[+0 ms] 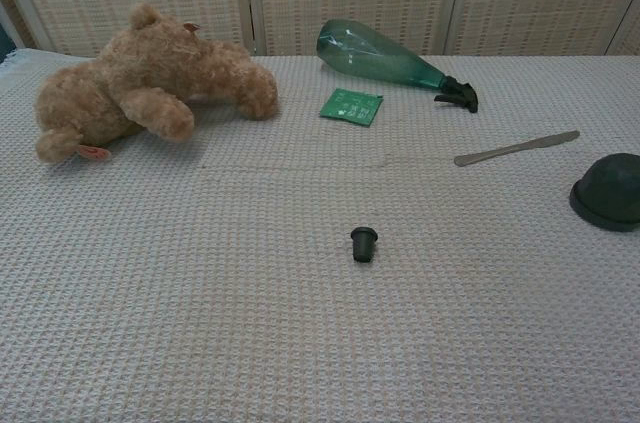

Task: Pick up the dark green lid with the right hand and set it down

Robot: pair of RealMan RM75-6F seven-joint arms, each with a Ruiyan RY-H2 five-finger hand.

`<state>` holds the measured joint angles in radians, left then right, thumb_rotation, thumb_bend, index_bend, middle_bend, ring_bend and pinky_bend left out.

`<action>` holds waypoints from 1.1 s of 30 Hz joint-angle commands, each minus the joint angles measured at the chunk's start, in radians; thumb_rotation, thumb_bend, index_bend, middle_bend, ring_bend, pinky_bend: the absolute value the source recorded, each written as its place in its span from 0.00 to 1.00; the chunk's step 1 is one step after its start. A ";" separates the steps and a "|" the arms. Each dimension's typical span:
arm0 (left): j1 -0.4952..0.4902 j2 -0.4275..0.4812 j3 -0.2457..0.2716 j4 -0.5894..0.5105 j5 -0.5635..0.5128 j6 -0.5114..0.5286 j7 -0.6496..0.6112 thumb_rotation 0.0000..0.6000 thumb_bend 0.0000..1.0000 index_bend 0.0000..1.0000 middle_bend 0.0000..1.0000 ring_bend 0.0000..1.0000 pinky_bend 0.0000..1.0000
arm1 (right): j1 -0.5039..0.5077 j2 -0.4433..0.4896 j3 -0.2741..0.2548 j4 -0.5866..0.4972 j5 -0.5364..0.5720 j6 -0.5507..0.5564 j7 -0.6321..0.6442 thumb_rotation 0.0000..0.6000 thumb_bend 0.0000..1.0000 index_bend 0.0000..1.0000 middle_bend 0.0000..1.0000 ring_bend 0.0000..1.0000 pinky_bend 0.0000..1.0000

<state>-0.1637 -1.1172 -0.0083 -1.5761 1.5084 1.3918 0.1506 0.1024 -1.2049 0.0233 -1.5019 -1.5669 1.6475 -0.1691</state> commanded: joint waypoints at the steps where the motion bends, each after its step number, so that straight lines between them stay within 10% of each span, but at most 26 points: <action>1: 0.000 -0.001 0.001 -0.001 0.001 0.000 0.004 1.00 0.54 0.50 0.10 0.10 0.31 | -0.001 0.003 0.003 -0.002 0.002 -0.008 -0.004 1.00 0.10 0.00 0.03 0.00 0.11; 16: -0.012 0.002 -0.005 0.006 -0.021 -0.031 -0.011 1.00 0.54 0.50 0.10 0.10 0.31 | 0.115 0.084 -0.009 -0.044 0.019 -0.304 0.064 1.00 0.08 0.00 0.00 0.00 0.10; 33: 0.000 0.011 0.000 0.000 0.007 0.007 -0.027 1.00 0.54 0.50 0.10 0.10 0.31 | 0.342 0.027 0.108 -0.065 0.410 -0.733 -0.077 1.00 0.08 0.00 0.00 0.00 0.05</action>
<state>-0.1637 -1.1069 -0.0090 -1.5765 1.5146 1.3983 0.1245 0.4128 -1.1624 0.1142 -1.5751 -1.2033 0.9626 -0.2311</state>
